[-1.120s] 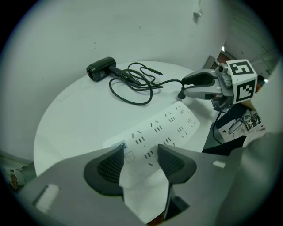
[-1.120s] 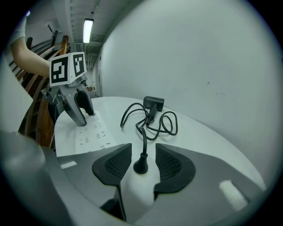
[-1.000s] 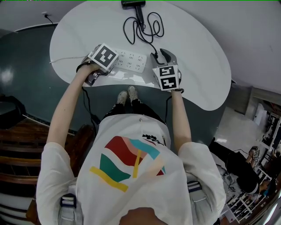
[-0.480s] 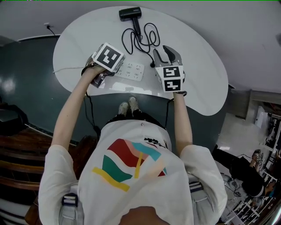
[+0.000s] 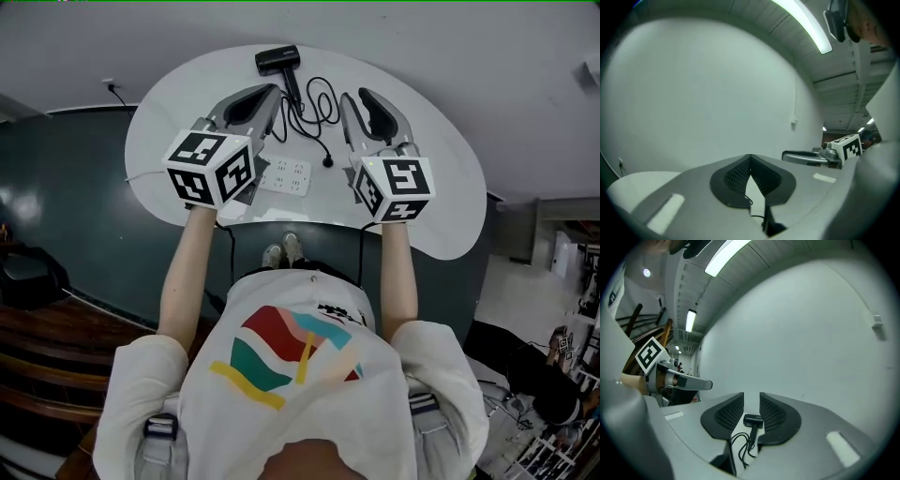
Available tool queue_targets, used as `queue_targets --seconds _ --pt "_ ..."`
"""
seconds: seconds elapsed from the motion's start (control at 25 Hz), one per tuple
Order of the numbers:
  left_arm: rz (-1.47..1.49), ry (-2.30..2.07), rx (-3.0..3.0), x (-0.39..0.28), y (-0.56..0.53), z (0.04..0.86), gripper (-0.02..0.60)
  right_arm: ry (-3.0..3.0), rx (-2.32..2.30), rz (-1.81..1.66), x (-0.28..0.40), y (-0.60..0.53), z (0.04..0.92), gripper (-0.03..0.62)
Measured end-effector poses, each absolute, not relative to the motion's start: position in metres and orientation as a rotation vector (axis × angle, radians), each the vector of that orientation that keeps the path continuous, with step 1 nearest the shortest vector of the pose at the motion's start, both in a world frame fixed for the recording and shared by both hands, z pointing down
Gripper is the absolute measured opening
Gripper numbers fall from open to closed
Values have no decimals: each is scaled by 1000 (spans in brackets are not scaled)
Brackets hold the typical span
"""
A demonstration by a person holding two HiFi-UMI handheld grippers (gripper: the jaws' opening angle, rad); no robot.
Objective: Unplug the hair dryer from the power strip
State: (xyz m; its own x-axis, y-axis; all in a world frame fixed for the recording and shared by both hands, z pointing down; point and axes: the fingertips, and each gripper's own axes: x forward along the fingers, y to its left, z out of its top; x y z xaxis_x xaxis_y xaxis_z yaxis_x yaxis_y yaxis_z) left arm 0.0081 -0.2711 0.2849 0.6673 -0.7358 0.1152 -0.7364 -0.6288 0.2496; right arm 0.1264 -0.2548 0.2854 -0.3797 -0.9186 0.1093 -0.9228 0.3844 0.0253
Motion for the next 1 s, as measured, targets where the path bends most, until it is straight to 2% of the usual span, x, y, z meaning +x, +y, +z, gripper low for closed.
queue_targets --seconds 0.08,0.16,0.4,0.68,1.0 --pt "-72 -1347 2613 -5 -266 268 0 -2542 1715 11 122 -245 271 87" --pt "-120 -1525 2614 -16 -257 255 0 -2547 1761 -34 119 -235 259 13" --pt "-194 -1815 2712 -24 -207 231 0 -2559 1848 -127 104 -202 239 12" --pt "-172 -1836 2837 -22 -171 232 0 -2517 1778 -227 80 -167 252 12" --pt "-179 -1850 2856 -25 -169 233 0 -2497 1716 -174 71 -155 273 12"
